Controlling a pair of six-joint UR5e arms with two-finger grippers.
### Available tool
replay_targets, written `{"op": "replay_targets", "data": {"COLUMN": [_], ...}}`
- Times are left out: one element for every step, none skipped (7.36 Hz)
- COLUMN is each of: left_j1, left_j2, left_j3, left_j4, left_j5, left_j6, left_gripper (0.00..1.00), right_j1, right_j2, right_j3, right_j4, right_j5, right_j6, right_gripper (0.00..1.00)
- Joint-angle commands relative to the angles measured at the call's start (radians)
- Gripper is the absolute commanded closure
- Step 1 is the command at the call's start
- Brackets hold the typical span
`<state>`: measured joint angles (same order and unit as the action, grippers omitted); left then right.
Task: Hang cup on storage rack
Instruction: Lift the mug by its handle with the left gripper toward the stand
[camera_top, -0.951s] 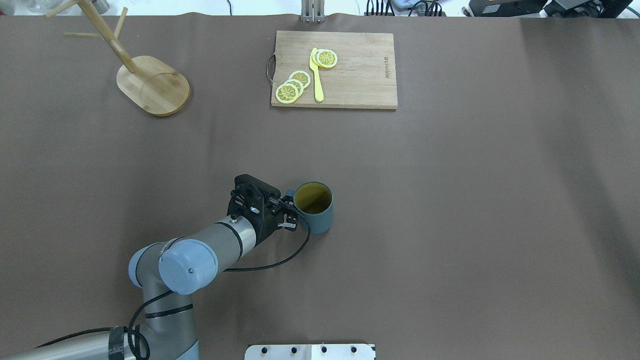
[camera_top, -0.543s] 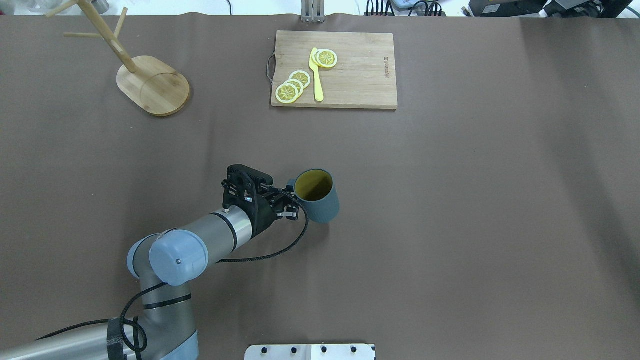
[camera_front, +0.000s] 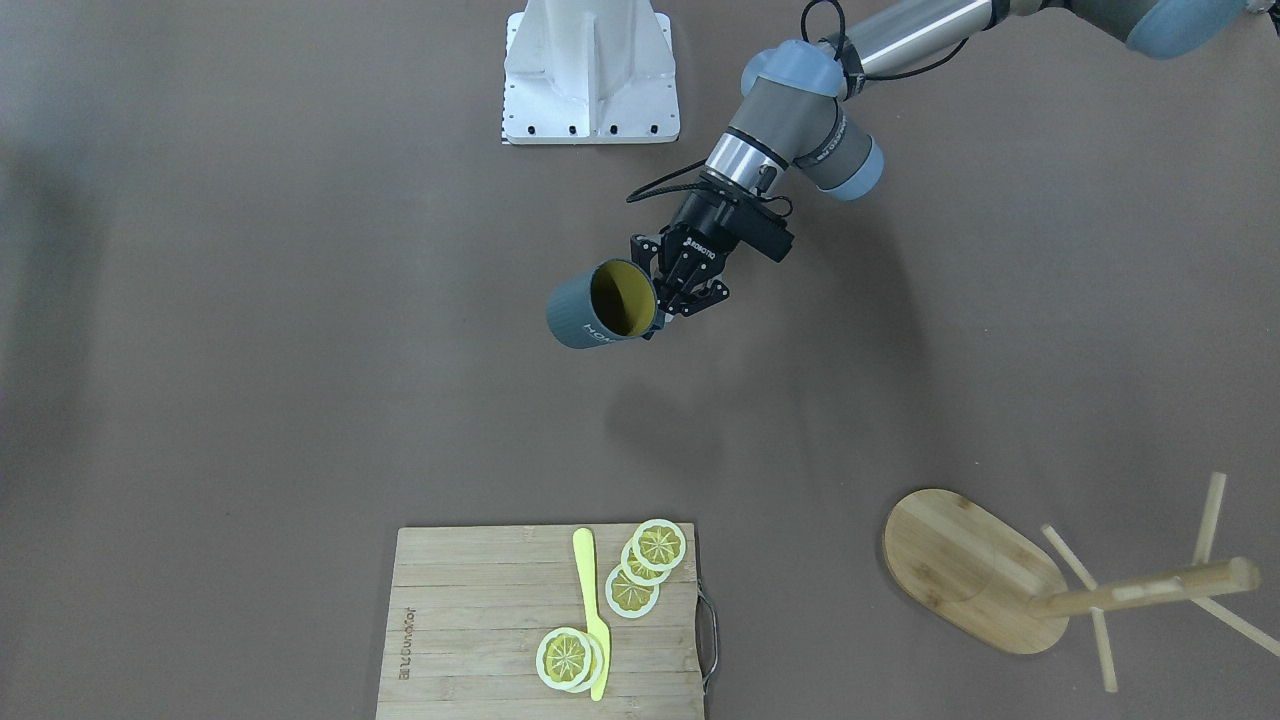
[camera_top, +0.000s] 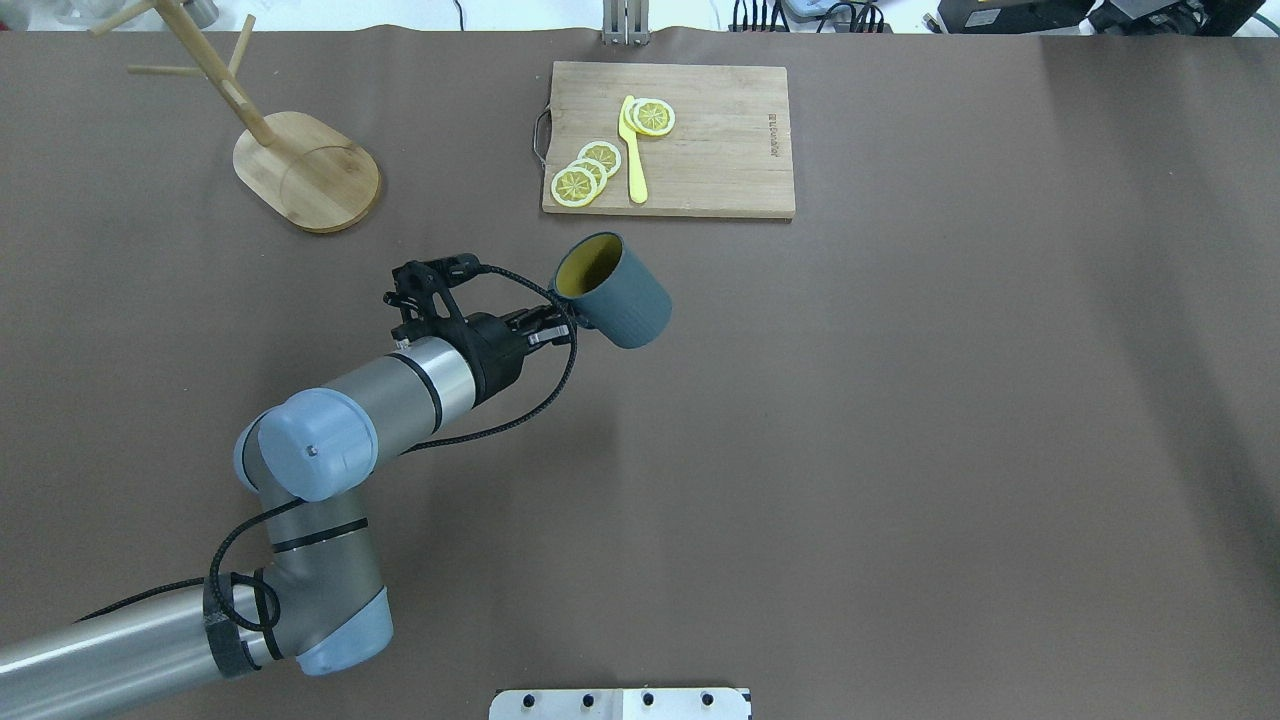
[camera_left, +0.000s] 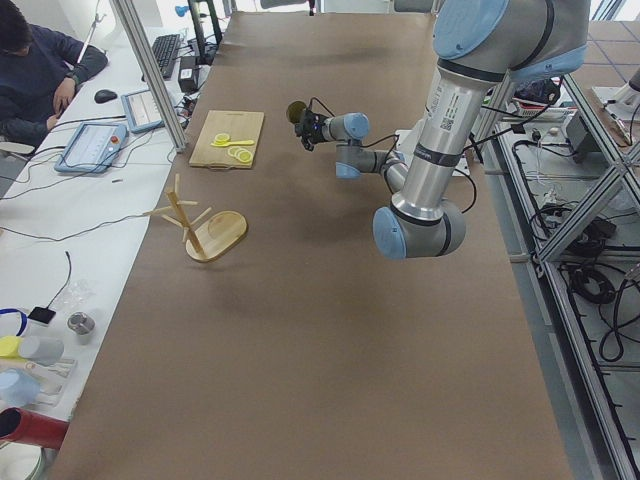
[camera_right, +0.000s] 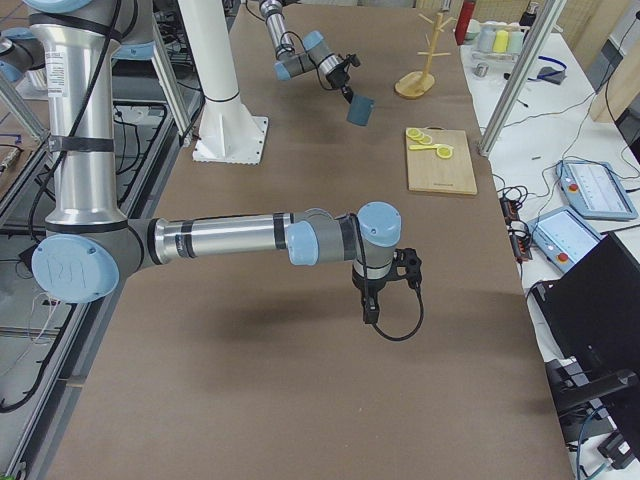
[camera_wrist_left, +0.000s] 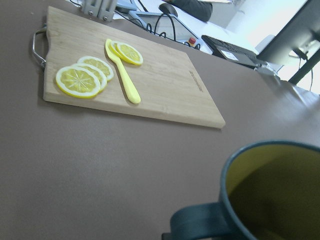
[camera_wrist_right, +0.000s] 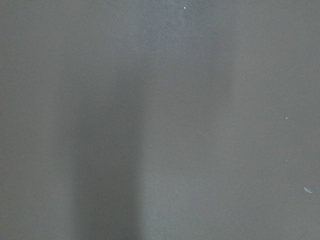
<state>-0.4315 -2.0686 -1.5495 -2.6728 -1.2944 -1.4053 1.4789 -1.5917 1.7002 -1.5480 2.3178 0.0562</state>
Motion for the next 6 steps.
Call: {"op": "replay_targets", "data": {"left_j1": [-0.105,-0.130,-0.153,-0.180,-0.240,-0.295], "left_j2": [-0.005,-0.008,-0.019,-0.022,-0.031,-0.047], "left_j3": [0.008,0.028,0.041,0.061,0.081,0.110], "left_j4": [-0.003,-0.001,-0.001,-0.002,-0.006,-0.016], "left_j5": [-0.130,-0.132,-0.134,-0.190,-0.251,-0.291], "left_j6": [-0.308,-0.499,-0.655,-0.747,-0.853,-0.912], "left_gripper": [1.00,1.00,1.00,1.00,1.00,1.00], "right_j1": [0.032,0.059,0.086,0.095,0.095,0.095], "right_j2": [-0.027,-0.048,-0.051,-0.051,-0.053,-0.053], "right_j3": [-0.001,-0.008,-0.011,-0.013,-0.013,-0.011], "right_j4": [-0.001,0.000,0.000,0.002,0.002,0.002], "right_j5": [0.000,-0.005,-0.023,-0.025,-0.025,-0.025], "right_j6": [0.008,0.026,0.027,0.027,0.028,0.028], "right_gripper": [0.00,0.00,0.00,0.00,0.00,0.00]}}
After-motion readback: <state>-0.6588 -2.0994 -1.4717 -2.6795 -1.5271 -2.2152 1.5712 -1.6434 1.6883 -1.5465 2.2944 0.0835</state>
